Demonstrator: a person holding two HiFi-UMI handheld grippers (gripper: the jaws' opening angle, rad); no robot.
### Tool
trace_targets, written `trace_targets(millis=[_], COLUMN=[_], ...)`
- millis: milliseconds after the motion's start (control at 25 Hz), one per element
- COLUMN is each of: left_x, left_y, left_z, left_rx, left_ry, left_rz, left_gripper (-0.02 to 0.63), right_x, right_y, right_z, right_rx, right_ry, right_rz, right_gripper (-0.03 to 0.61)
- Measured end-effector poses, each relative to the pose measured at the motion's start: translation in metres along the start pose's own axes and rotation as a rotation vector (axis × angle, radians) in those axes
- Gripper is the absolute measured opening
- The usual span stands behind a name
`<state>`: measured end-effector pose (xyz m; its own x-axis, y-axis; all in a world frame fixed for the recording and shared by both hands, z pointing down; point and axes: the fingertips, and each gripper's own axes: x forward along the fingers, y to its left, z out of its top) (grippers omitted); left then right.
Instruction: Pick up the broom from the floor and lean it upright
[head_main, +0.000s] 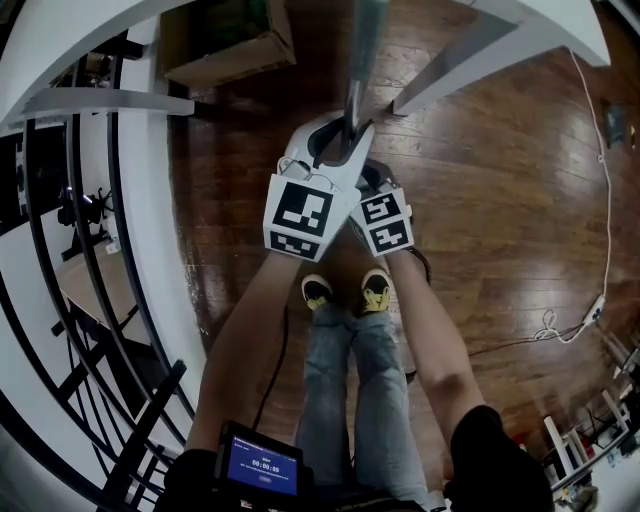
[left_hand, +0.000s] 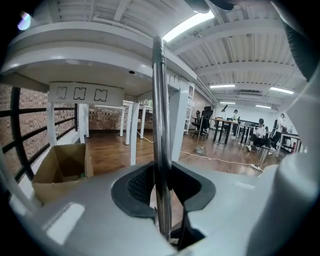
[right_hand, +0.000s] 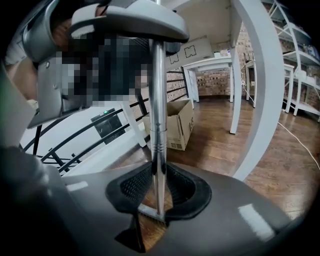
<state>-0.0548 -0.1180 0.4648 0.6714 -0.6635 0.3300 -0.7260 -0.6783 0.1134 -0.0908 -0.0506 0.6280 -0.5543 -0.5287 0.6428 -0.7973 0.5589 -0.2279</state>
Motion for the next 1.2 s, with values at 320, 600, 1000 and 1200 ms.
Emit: trace_targets(millis=[320,600,1000,1200], left_x=[-0.002,-0.005,-0.074,-0.162], left_y=[0.014,0.018,0.018,-0.007], left_z=[-0.011,-0.013,-0.022,0.009], left_rx=[-0.081,-0.086,-0.088,-0.075], left_ry=[0.012,0.013,0.081,0.094], left_rz=[0.057,0.073,0.108,0.138], left_gripper=[0.133,0.184,0.198,0.119], right_x=[-0.006,-0.014,-0.081,-0.165], right_y=[-0.012,-0.01,0.006,0.045], right_z=[0.018,0.027,0.05,0.088], right_rx=[-0.009,-0.019,-0.074,-0.109], right_ry=[-0.058,-0.085,-0.149,-0.221], right_rz=[0.008,0.018,0.043,0.055], right_gripper=[0.169,0.176,0.174,0.097])
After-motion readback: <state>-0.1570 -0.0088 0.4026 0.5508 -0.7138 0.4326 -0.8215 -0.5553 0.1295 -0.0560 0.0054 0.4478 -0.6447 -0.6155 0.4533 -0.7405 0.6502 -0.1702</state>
